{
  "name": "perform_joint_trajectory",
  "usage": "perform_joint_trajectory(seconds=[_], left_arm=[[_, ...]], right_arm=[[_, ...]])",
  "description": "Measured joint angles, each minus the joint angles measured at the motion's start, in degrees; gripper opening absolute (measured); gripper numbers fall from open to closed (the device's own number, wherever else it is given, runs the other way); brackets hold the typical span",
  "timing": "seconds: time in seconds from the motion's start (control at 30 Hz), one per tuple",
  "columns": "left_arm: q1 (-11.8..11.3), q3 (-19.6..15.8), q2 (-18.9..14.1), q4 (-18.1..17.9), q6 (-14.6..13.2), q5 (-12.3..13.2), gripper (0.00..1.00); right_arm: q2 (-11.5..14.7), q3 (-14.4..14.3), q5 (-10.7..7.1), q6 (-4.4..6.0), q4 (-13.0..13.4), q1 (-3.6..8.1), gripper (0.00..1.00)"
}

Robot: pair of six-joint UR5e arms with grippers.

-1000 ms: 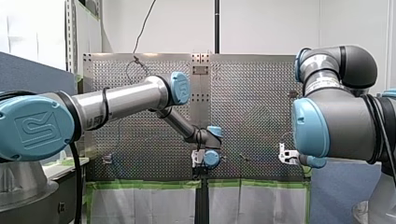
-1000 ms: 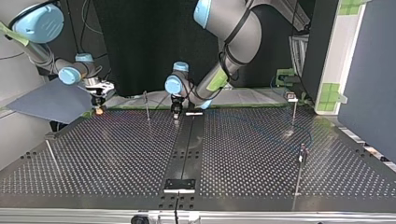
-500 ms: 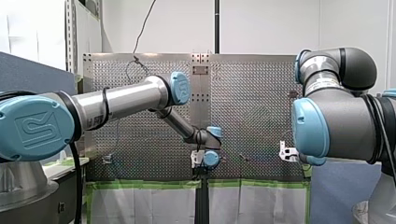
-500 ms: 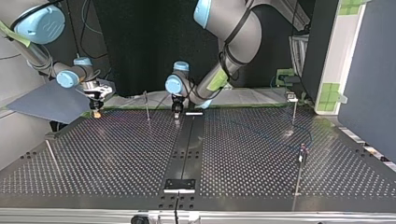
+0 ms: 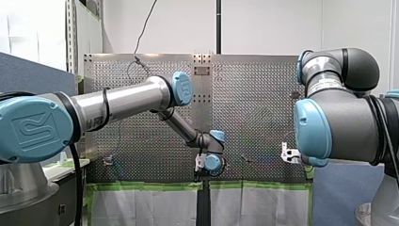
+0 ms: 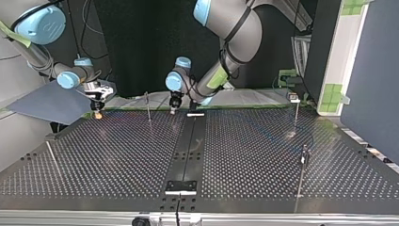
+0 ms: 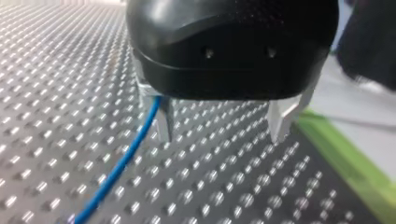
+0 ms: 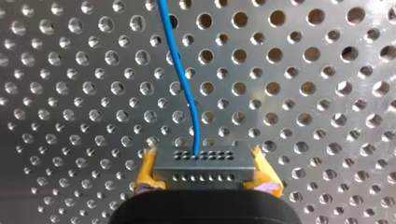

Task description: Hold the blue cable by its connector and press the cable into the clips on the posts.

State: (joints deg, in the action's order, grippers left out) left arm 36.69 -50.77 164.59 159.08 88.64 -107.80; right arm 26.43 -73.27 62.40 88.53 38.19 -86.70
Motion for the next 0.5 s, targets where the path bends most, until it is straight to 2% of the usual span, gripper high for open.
perform_joint_trajectory(seconds=[0.1, 0.23, 0.5], left_arm=[[0.4, -0.8, -0.5, 1.6, -1.1, 1.6, 1.00], [1.2, -2.1, -1.9, 3.0, -2.5, 2.2, 1.00], [3.5, -4.1, -6.1, 3.3, -2.6, 3.8, 1.00]], right_arm=[[0.0, 0.0, -0.11, 0.00, -0.2, -0.01, 0.00], [0.0, 0.0, -0.15, 0.07, -0.3, -0.02, 0.00], [0.0, 0.0, -0.16, 0.22, -0.3, -0.13, 0.00]])
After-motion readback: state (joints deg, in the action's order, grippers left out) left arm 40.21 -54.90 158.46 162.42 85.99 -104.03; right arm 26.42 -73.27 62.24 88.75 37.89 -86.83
